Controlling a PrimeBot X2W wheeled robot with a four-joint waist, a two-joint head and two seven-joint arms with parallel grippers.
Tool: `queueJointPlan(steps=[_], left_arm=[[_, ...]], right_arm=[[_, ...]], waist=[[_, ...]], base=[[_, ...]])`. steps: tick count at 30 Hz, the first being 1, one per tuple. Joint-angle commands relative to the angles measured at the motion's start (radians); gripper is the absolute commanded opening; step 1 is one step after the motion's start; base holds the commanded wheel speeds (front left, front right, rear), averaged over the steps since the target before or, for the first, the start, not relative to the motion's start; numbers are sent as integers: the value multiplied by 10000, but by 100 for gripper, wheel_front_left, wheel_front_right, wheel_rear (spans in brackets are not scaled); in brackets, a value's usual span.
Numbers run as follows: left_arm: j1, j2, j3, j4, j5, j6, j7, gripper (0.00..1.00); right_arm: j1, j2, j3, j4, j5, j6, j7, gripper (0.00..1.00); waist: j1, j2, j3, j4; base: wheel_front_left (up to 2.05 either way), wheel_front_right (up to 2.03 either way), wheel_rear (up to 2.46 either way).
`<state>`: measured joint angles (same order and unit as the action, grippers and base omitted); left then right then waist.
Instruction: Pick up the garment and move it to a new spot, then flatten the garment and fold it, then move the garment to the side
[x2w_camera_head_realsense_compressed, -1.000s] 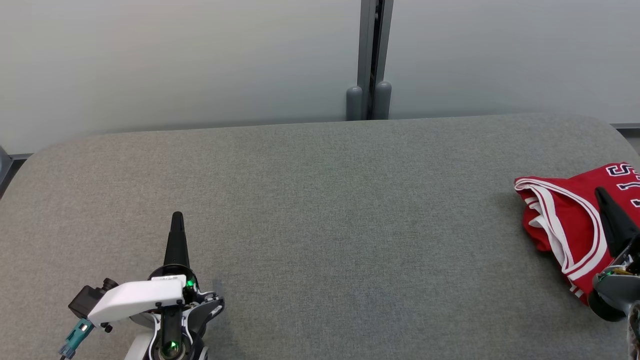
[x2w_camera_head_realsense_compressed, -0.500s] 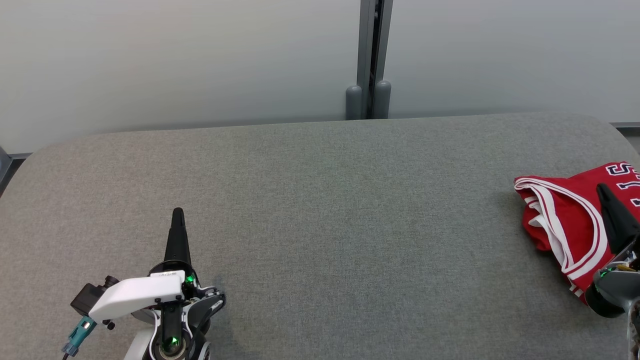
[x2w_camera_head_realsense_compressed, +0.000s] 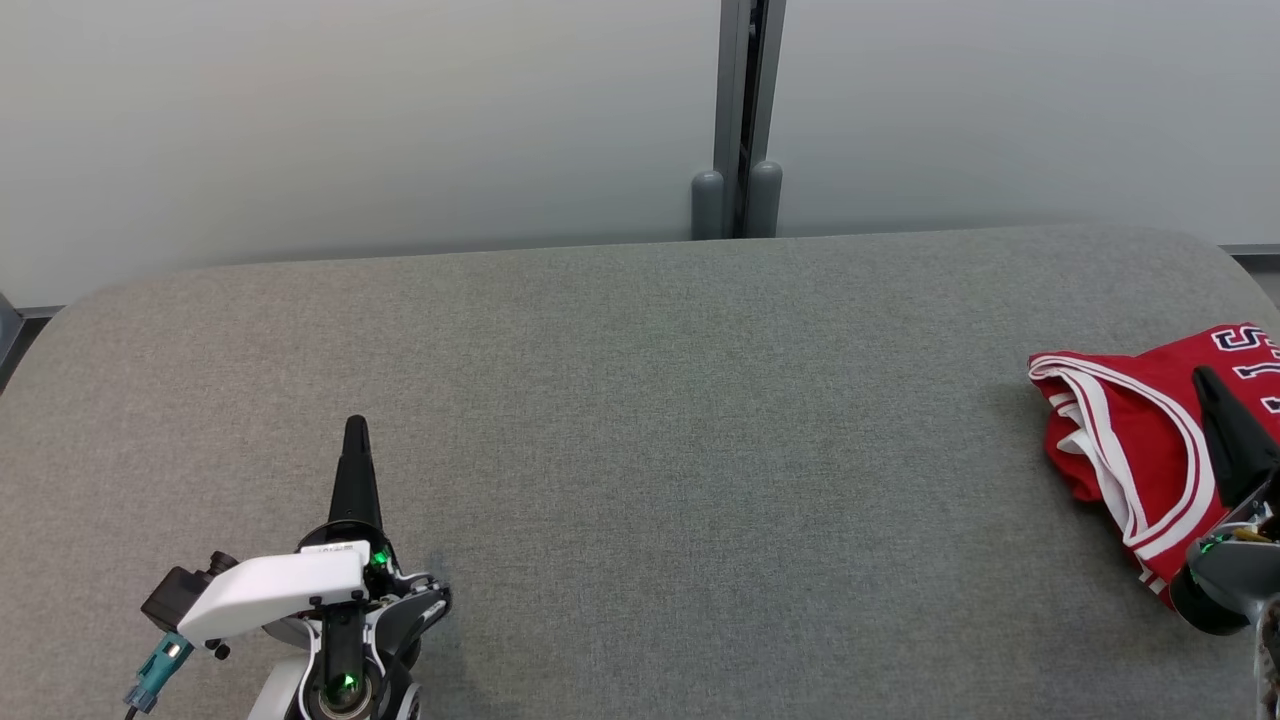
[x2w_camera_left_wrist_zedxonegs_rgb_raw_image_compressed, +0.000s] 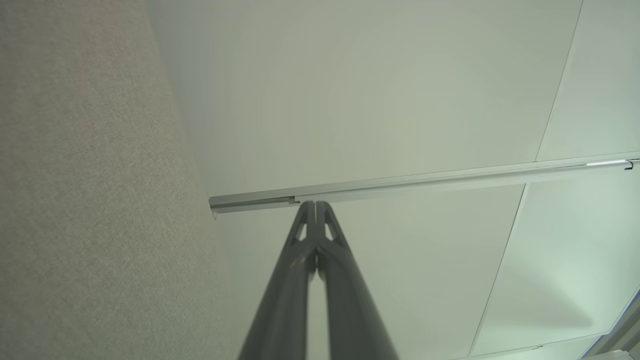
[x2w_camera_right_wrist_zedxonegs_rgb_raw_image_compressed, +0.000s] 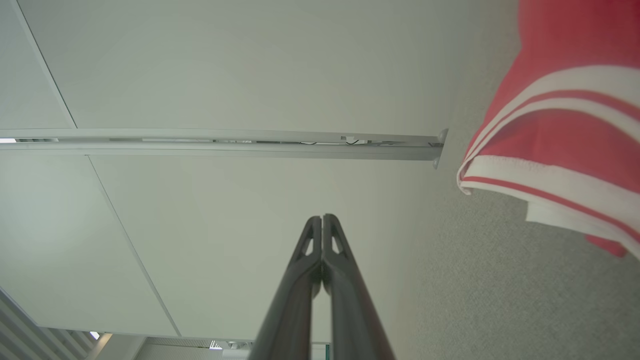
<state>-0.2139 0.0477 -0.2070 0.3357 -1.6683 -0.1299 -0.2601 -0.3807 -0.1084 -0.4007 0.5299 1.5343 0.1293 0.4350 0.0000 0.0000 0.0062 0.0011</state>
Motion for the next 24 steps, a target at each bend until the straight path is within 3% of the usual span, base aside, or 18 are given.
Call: queueJointPlan(steps=[1, 24], left_arm=[[-189, 26, 17, 12, -10, -34, -31, 0], [-188, 26, 15, 9, -11, -34, -34, 0]], right_arm=[[0, -91, 33, 7, 78, 25, 3, 0], [20, -121, 76, 9, 119, 25, -37, 0]], waist=[[0, 0, 0, 0], [0, 0, 0, 0]], base=[[0, 0, 0], [0, 0, 0]])
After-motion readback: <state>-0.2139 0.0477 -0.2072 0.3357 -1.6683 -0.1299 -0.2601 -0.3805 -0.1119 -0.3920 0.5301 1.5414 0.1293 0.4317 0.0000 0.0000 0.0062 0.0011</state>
